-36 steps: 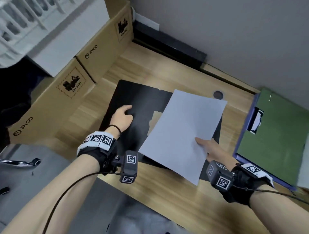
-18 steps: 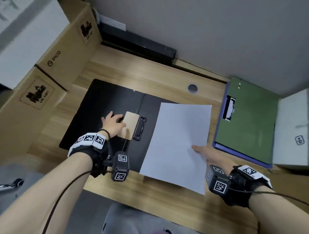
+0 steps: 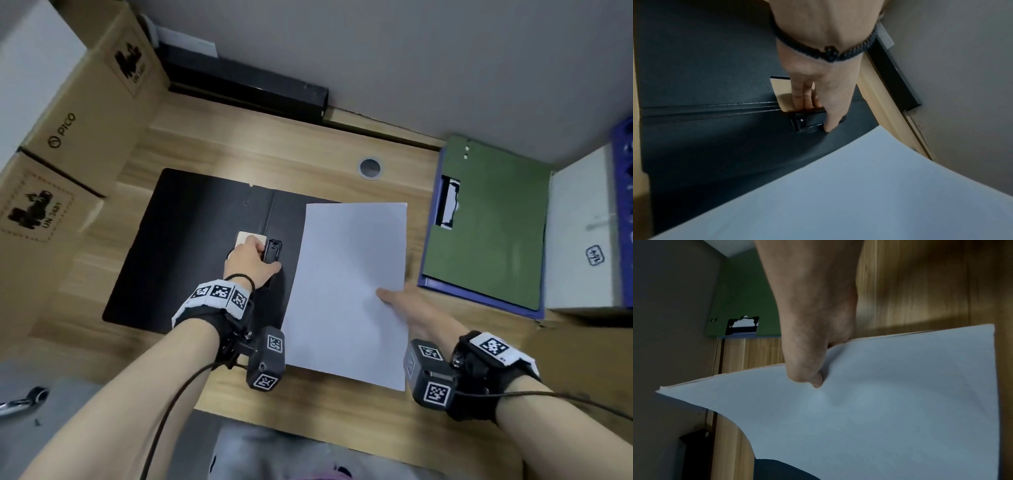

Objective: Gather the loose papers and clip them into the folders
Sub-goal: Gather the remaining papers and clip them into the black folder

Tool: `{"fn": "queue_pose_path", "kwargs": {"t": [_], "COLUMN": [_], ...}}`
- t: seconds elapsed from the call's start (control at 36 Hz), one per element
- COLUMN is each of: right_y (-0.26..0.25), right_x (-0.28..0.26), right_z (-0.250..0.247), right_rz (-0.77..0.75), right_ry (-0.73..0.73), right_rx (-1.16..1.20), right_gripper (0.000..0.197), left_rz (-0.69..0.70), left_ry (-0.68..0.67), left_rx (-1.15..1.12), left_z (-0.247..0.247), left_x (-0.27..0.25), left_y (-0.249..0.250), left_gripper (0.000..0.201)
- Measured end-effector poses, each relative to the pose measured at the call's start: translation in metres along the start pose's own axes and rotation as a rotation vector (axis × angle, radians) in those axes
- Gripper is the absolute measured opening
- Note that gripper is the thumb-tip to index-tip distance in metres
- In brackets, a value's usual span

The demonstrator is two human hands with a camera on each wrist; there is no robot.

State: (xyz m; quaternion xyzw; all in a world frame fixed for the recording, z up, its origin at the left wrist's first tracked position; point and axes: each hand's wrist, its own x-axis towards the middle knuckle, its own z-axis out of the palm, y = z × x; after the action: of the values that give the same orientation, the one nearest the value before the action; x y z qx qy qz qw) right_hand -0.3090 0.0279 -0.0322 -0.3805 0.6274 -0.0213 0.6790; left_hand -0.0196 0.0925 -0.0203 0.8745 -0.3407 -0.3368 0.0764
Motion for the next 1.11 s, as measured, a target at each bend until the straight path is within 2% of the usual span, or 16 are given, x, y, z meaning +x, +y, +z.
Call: {"fn": "queue_pose_path", "kwargs": {"t": [0.11, 0.19, 0.25, 0.28, 0.33, 0.39, 0.53, 0.86, 1.0, 1.11], "right_y": [0.0, -0.001, -0.002, -0.002, -0.002, -0.003, -0.002, -0.012, -0.022, -0.026], "right_x": [0.0, 0.0, -0.001, -0.001, -0.001, -0.002, -0.002, 0.001, -0.013, -0.021], "right_z": [0.009, 0.016, 0.018, 0.018, 0.019, 0.019, 0.021, 0.032, 0.043, 0.047], "right_rz": [-0.012, -0.046, -0.048, -0.051, -0.063, -0.061, -0.076, -0.069, -0.103, -0.11], "right_ry": [-0.01, -0.037, -0.025, -0.027, -0.034, -0.023, -0.019, -0.024, -0.008, 0.003], "right_rx": [-0.023, -0.062, -0.065, -0.066, -0.088, -0.105, -0.111, -0.177, -0.209, -0.228], "right_gripper": [0.049, 0.027, 0.041, 0.047, 0.038, 0.034, 0.032, 0.05, 0.033, 0.034], "left_rz": [-0.008, 0.013, 0.03, 0.035, 0.021, 0.014, 0.025, 0.033, 0.039, 0.041], "left_ry": [-0.027, -0.048, -0.065, -0.081, -0.104, -0.119, -0.149, -0.142, -0.132, -0.12], "left_rx": [0.036, 0.071, 0.085, 0.092, 0.094, 0.076, 0.046, 0.007, -0.012, -0.031], "left_z": [-0.003, -0.005, -0.008, -0.009, -0.013, -0.017, -0.021, -0.016, -0.013, -0.011], "left_x": [-0.006, -0.01, -0.011, -0.011, -0.008, -0.007, -0.011, -0.019, -0.022, -0.022], "left_y": [0.003, 0.008, 0.009, 0.008, 0.005, 0.001, -0.002, -0.005, -0.006, -0.005], "left_gripper": [0.031, 0.02, 0.018, 0.02, 0.033, 0.036, 0.029, 0.026, 0.025, 0.025]}}
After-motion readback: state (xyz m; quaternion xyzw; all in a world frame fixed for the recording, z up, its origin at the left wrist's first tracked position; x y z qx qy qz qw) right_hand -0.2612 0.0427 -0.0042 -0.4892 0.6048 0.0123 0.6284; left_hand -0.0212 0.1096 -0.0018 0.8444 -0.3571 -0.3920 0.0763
